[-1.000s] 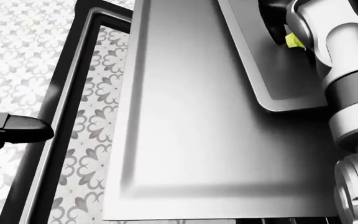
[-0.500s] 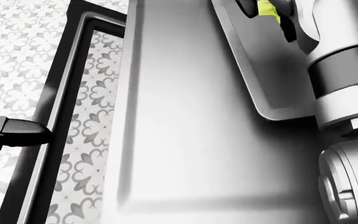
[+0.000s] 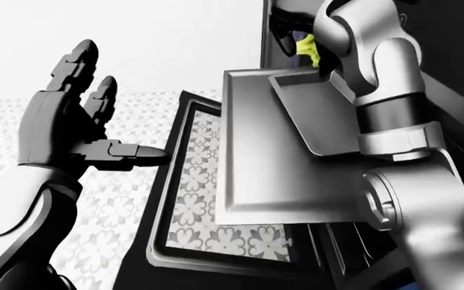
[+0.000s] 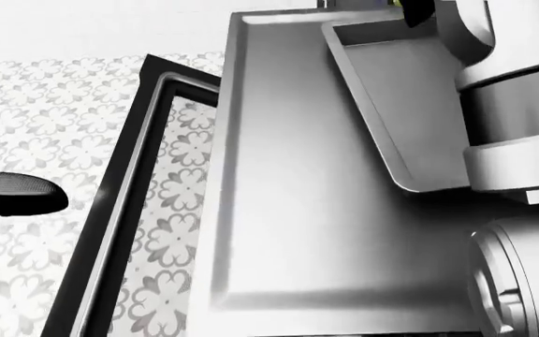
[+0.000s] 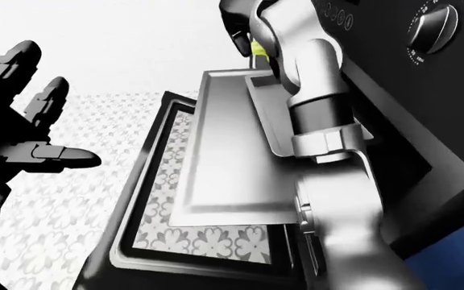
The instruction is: Pick the broccoli from the top rack in the oven and place it on the plate on the counter.
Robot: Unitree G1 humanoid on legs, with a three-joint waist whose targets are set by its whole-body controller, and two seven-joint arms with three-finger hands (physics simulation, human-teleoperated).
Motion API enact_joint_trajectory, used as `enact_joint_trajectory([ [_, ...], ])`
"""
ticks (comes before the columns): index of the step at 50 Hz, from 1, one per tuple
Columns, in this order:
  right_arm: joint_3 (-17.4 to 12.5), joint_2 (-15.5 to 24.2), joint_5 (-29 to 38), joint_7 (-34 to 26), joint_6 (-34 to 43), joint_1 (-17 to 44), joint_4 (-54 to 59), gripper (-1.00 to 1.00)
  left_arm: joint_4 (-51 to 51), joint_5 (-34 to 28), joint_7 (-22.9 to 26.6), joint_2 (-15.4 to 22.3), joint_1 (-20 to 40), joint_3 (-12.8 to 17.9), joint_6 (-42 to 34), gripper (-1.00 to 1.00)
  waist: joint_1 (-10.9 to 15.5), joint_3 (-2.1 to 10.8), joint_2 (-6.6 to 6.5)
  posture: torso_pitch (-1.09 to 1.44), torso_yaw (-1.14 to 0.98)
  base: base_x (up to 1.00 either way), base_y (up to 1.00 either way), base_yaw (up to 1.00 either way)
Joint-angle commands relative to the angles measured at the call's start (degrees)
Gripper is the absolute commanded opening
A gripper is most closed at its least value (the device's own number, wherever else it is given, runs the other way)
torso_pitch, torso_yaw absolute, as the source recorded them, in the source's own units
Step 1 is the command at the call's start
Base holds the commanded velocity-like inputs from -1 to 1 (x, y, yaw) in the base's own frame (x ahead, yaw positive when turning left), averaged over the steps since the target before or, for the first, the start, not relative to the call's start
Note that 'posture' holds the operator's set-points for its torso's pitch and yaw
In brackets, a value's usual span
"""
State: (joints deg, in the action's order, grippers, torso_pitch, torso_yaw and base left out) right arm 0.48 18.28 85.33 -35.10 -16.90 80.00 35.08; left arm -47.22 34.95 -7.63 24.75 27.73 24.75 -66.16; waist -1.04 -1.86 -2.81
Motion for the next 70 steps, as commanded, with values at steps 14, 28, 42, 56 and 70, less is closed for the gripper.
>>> enact_joint_trajectory([
  [14, -0.9, 0.8, -2.7, -2.1, 0.3, 2.0, -4.6, -1.0, -1.0, 3.2, -2.5, 1.8, 1.0, 1.5, 1.4, 1.0, 1.5, 2.55, -2.91, 0.0, 0.0, -0.7, 0.11, 0.0],
  [28, -1.9, 1.7, -6.9, -5.4, 1.7, -0.9, -11.5, -1.0, -1.6, 6.9, -5.5, 2.7, 1.7, 1.6, 0.5, 1.0, 0.1, 1.83, 4.15, 0.0, 0.0, -0.84, 0.16, 0.0],
  [42, -2.5, -0.8, -11.9, -9.0, 9.3, -5.8, -20.0, -1.0, -1.8, 7.7, -6.4, 3.0, 0.2, 0.6, 2.3, 1.0, -0.3, -2.92, 0.4, 0.0, 0.0, -0.71, 0.23, 0.0],
  [56, -2.0, -2.3, -17.2, -12.0, 17.7, -7.6, -24.8, -1.0, -1.5, 5.9, -5.4, 2.4, 0.0, -0.1, 3.0, 1.0, -1.9, -1.72, 2.18, 0.0, 0.0, 0.0, 0.0, -0.67],
  [70, -2.6, -1.1, -18.7, -11.8, 19.7, -8.4, -26.7, -0.99, -2.2, 7.2, -6.2, 2.5, 0.9, 0.2, 1.7, 1.0, -0.3, -2.28, -4.43, 0.0, 0.0, 0.0, 0.0, -1.0],
])
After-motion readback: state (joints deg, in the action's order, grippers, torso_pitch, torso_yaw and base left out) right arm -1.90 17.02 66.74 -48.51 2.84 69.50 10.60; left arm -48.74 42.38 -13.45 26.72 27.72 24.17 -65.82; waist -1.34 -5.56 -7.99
